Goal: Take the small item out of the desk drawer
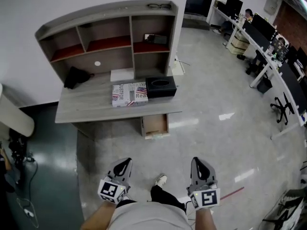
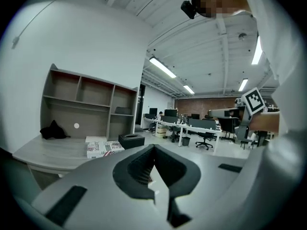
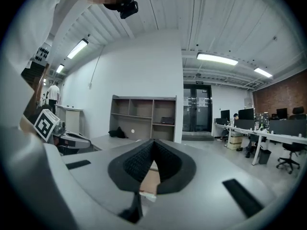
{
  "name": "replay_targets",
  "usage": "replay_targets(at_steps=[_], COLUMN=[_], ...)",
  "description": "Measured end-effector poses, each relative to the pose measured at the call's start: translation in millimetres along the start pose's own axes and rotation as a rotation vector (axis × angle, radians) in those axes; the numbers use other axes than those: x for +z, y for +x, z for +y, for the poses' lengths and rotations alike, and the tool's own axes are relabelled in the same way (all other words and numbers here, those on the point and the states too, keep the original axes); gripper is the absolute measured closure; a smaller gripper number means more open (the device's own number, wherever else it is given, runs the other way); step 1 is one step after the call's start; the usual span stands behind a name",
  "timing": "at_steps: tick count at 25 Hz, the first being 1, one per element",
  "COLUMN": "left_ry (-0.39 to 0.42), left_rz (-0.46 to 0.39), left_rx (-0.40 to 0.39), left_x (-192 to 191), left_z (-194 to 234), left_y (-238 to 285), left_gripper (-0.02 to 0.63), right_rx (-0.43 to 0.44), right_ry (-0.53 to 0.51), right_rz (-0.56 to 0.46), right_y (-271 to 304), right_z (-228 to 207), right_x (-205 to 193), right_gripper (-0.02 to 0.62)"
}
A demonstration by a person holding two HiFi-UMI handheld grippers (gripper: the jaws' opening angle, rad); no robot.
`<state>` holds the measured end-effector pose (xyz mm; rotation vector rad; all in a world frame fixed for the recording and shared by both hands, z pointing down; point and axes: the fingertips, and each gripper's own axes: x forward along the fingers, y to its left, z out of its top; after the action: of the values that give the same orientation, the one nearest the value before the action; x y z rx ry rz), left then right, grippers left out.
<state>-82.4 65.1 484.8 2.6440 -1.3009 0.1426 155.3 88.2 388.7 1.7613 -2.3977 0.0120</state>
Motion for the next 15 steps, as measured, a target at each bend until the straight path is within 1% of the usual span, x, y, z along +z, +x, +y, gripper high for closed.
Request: replay_targets(at_steps=[3,6,11,15], left_ry=[-0.004,-0.008,0.015,0.059], left_rz=[0.02,0.03,0.084,0.107], left_rx=[0.045,0.074,0.098,0.087], left_x=[4,8,16,11], left_z=[-7,-14,-22,-23], left_y=[29,53,81,105], left_gripper=[0.588,0.588,0.588,0.588], right_rx=[0.053,0.096,0.138,0.144], right_ry=[0.009,0.013,0.048,0.059], right_rz=[0.01,0.018,-0.01,-0.009], right_y=[22,42,64,73], right_z=[-32,-57,-76,-86], right_x=[-2,-10,-6,-7], right_gripper=[0.575,0.575,0.575,0.575])
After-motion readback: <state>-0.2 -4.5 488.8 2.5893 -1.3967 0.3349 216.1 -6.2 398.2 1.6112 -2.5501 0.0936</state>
